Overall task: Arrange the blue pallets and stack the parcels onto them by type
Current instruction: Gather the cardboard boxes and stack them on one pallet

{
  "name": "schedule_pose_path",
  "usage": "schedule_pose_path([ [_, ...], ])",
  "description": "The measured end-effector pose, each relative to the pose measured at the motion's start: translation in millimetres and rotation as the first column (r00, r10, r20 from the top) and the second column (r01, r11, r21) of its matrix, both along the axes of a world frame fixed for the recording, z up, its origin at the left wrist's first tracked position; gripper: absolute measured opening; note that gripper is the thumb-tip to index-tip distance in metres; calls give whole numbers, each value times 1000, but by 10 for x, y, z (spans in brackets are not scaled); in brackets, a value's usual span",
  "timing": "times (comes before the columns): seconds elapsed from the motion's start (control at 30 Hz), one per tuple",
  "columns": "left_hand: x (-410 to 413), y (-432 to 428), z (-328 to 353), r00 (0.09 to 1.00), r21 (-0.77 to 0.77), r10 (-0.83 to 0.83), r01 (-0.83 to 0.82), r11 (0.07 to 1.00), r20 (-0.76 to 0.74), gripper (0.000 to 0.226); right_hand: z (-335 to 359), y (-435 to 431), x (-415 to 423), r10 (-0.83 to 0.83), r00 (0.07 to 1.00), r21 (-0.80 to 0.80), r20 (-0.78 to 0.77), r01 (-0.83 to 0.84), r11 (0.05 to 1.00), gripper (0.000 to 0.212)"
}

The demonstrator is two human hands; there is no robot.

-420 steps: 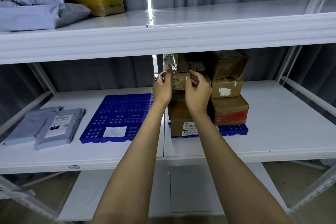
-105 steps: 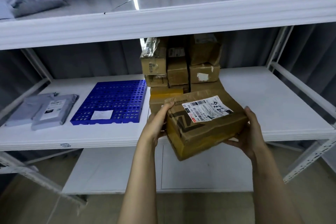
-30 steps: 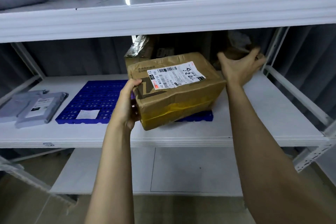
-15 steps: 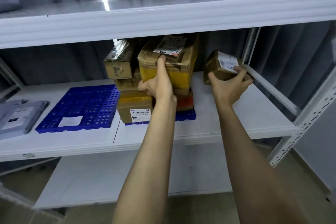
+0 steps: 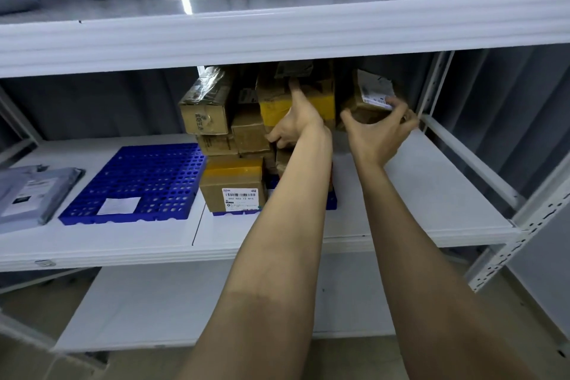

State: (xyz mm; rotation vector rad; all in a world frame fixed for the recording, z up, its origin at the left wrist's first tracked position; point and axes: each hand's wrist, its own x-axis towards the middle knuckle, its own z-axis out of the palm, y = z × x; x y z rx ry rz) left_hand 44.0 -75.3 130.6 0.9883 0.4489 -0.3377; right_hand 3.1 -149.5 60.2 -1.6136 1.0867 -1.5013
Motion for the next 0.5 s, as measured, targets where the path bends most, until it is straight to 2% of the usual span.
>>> schedule_pose_path([
  [0.23, 135, -98, -71, 997, 43, -81, 81, 996, -14, 114, -25, -85, 185, 16, 999, -2, -35, -16, 1000, 80],
  [0.37, 144, -121, -227, 976, 89, -212, 208, 974, 42, 120, -38, -122, 259, 20, 999, -24, -25, -21, 1000, 81],
  [0.5, 185, -138, -237, 963, 69, -249, 242, 968, 104, 116, -21, -158, 304, 0, 1000, -23, -19, 0, 1000, 83],
])
